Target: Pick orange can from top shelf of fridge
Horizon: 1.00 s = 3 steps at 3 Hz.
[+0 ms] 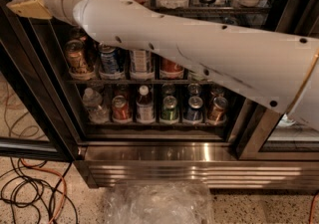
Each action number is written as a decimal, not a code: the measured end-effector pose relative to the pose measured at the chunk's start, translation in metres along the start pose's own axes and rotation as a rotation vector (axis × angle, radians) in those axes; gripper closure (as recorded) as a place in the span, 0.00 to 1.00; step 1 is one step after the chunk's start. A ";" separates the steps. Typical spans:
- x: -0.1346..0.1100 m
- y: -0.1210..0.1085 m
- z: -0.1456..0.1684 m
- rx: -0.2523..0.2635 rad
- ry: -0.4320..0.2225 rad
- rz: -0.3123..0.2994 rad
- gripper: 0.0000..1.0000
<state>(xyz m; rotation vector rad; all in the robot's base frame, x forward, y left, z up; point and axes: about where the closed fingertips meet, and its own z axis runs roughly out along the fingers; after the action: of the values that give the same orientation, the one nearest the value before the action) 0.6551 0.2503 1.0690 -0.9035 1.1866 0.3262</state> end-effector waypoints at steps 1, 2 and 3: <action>0.001 -0.009 0.013 -0.004 -0.007 -0.026 0.08; 0.002 -0.014 0.029 -0.012 -0.024 -0.034 0.10; 0.005 -0.013 0.036 -0.010 -0.033 -0.017 0.28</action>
Offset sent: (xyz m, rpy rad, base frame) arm 0.0524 0.0191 0.0069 -0.0069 -0.0517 0.0324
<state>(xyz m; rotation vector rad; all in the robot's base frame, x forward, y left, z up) 0.6891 0.2683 1.0728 -0.9133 1.1477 0.3329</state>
